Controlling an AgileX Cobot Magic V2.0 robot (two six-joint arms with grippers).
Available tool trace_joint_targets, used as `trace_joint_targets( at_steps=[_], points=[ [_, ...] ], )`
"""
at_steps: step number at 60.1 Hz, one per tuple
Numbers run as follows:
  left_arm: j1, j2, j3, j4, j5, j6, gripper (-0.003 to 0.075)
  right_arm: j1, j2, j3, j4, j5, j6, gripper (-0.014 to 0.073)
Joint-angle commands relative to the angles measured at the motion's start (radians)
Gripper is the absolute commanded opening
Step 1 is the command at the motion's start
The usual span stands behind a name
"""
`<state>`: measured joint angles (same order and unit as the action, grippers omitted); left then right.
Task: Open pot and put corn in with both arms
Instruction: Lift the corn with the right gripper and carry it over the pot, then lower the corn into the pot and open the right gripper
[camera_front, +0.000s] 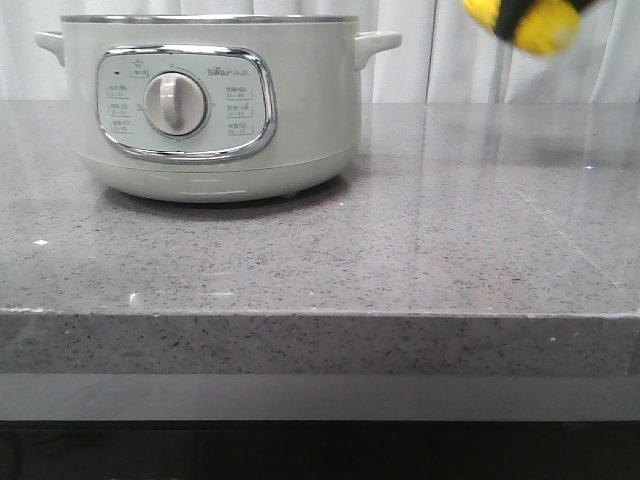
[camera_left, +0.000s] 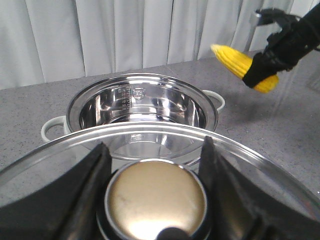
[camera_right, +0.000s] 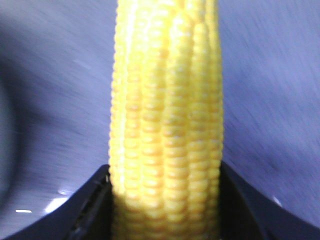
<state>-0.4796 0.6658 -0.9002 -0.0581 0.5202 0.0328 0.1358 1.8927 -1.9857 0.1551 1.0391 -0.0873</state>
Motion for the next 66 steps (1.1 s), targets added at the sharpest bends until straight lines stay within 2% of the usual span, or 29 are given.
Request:
trace_joint_targets(
  at_steps=[1,12,22,36,66],
  points=[
    [-0.003,-0.008,-0.038,-0.002,-0.139,-0.006,0.0155,0.047,-0.073,-0.105,0.094,-0.036,-0.065,0.0258],
    [-0.003,-0.008,-0.038,-0.002,-0.139,-0.006,0.0155,0.167,-0.070,-0.173,0.153,-0.082,-0.121,0.0258],
    [-0.003,-0.008,-0.038,-0.002,-0.139,-0.006,0.0155,0.288,-0.061,-0.180,0.153,-0.137,-0.155,0.0258],
    [-0.003,-0.008,-0.038,-0.002,-0.139,-0.006,0.0155,0.400,-0.018,-0.180,0.152,-0.143,-0.202,0.0258],
    [-0.003,-0.008,-0.038,-0.002,-0.139,-0.006,0.0155,0.433,0.088,-0.182,0.052,-0.075,-0.209,0.0268]
  ],
)
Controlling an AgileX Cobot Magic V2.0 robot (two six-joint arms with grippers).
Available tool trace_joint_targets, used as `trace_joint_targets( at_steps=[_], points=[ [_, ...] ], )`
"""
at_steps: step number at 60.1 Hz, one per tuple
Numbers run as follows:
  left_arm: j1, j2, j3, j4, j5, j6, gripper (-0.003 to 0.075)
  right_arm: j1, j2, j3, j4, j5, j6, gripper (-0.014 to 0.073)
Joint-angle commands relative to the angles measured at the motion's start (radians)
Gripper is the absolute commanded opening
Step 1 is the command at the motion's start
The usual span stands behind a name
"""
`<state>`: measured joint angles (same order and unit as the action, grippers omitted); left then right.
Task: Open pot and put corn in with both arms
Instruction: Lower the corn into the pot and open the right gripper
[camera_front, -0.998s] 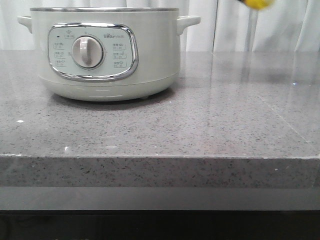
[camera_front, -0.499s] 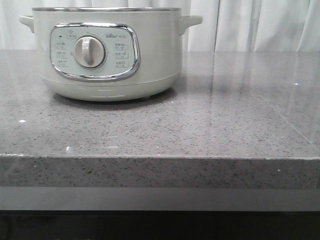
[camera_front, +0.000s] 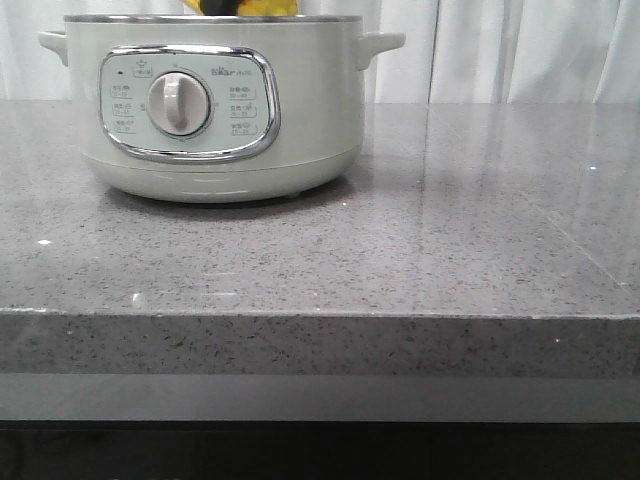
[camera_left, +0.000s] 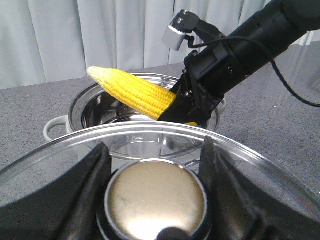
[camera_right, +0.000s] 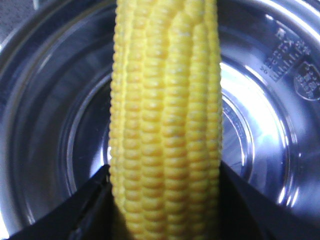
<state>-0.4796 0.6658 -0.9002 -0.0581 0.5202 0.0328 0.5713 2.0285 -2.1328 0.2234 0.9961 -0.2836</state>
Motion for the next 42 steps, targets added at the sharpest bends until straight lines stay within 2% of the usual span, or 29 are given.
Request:
trace_joint_targets(
  at_steps=[1,11,15,30,42],
  points=[
    [-0.003,-0.008,-0.038,-0.002,-0.139,-0.006,0.0155,-0.003,-0.046,-0.035,-0.019,-0.028,-0.013,0.0276],
    [-0.003,-0.008,-0.038,-0.002,-0.139,-0.006,0.0155,-0.003,-0.040,-0.035,-0.027,-0.019,-0.013,0.0485],
    [-0.003,-0.008,-0.038,-0.002,-0.139,-0.006,0.0155,-0.003,-0.040,-0.035,-0.027,-0.030,-0.013,0.0522],
    [-0.003,-0.008,-0.038,-0.002,-0.139,-0.006,0.0155,-0.006,-0.049,-0.086,-0.026,-0.007,-0.008,0.0528],
    [-0.003,-0.008,-0.038,0.000,-0.139,-0.006,0.0155,-0.009,-0.151,-0.055,-0.023,0.033,0.024,0.0528]
  ],
)
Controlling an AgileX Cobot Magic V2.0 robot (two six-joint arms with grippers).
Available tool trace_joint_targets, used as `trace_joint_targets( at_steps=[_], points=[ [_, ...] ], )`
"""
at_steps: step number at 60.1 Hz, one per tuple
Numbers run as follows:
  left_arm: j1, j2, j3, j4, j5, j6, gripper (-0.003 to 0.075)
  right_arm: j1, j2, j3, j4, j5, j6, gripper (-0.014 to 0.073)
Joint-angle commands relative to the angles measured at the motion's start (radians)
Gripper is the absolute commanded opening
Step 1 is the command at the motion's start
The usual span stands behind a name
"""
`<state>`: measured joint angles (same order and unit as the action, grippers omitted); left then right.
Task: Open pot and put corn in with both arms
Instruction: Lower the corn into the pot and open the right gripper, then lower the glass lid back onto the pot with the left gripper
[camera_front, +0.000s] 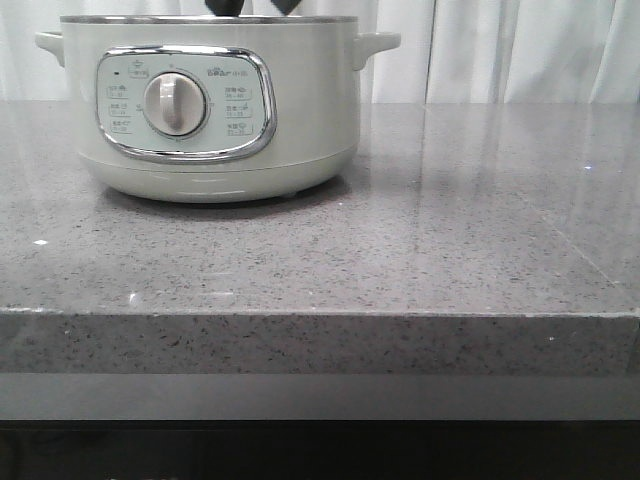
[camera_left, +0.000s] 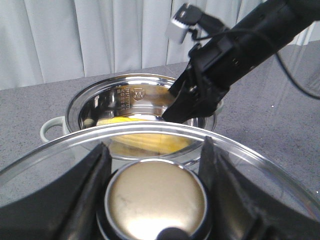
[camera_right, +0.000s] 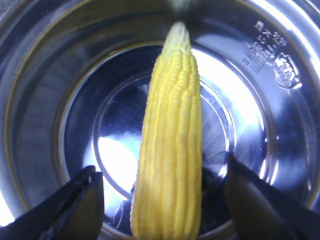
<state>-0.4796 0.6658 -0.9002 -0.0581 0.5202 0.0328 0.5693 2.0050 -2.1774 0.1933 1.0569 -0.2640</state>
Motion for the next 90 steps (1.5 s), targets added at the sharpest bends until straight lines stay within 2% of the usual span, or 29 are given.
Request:
trace_joint_targets(
  at_steps=[1,14,30,51,59,75,90],
  points=[
    [-0.003,-0.008,-0.038,0.000,-0.139,-0.006,0.0155,-0.007,-0.138,-0.003,0.007,-0.028,0.005,0.0528],
    [-0.003,-0.008,-0.038,0.000,-0.139,-0.006,0.0155,-0.007,-0.333,0.210,0.008,-0.123,0.006,0.0528],
    [-0.003,0.001,-0.038,0.000,-0.139,-0.006,0.0155,-0.007,-0.648,0.650,0.008,-0.318,0.006,0.0528],
    [-0.003,0.077,-0.038,-0.006,-0.178,-0.006,0.0155,-0.007,-0.982,1.073,0.008,-0.412,0.006,0.0528],
    [-0.003,0.138,-0.038,-0.006,-0.312,-0.006,0.0155,-0.007,-1.046,1.146,0.008,-0.428,0.006,0.0528],
    [-0.003,0.316,-0.055,-0.006,-0.659,-0.010,0.0155,-0.007,-1.049,1.151,0.008,-0.408,0.006,0.0528],
    [-0.005,0.533,-0.211,-0.006,-0.684,-0.010,0.0155,-0.007,-1.049,1.151,0.008,-0.408,0.006,0.0528]
  ],
)
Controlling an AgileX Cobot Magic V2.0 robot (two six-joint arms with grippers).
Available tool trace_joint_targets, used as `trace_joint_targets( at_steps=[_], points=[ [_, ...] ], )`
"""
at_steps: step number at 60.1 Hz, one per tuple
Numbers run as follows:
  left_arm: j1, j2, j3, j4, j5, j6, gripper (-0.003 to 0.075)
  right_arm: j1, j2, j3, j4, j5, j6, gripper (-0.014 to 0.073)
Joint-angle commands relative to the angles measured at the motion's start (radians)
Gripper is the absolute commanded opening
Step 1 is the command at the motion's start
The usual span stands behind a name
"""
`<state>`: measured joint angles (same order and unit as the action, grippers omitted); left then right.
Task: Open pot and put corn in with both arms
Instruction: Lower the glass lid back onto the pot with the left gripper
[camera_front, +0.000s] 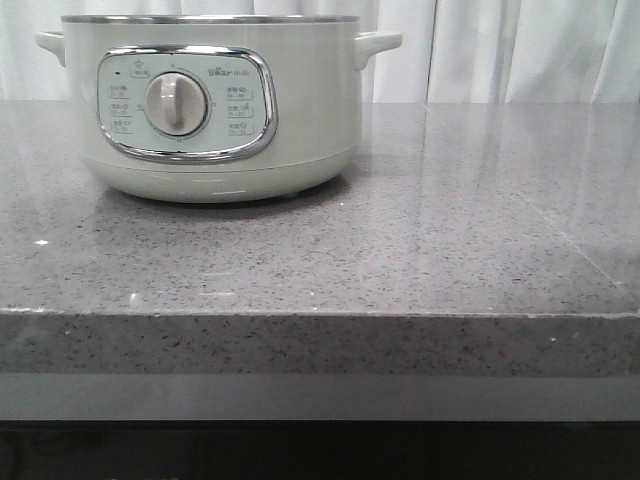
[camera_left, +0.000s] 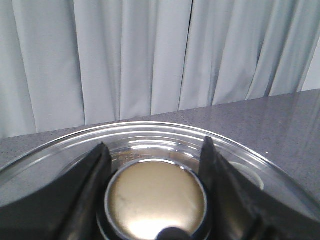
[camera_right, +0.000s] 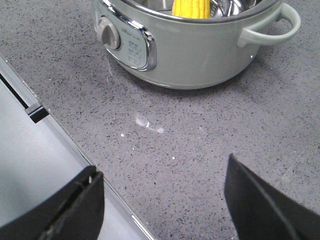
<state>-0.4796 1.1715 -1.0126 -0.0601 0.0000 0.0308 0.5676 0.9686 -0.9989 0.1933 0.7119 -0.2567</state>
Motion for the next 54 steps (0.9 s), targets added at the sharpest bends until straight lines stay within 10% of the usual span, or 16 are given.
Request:
trace_joint_targets(
  at_steps=[1,54],
  points=[
    [-0.005,0.046,-0.108,-0.004,-0.164,-0.008,0.0155,-0.006,-0.012,-0.028,0.008,-0.063,-0.001,0.0528],
    [-0.004,0.418,-0.328,0.042,-0.253,-0.008,0.0155,-0.006,-0.012,-0.028,0.008,-0.063,-0.001,0.0528]
  ],
)
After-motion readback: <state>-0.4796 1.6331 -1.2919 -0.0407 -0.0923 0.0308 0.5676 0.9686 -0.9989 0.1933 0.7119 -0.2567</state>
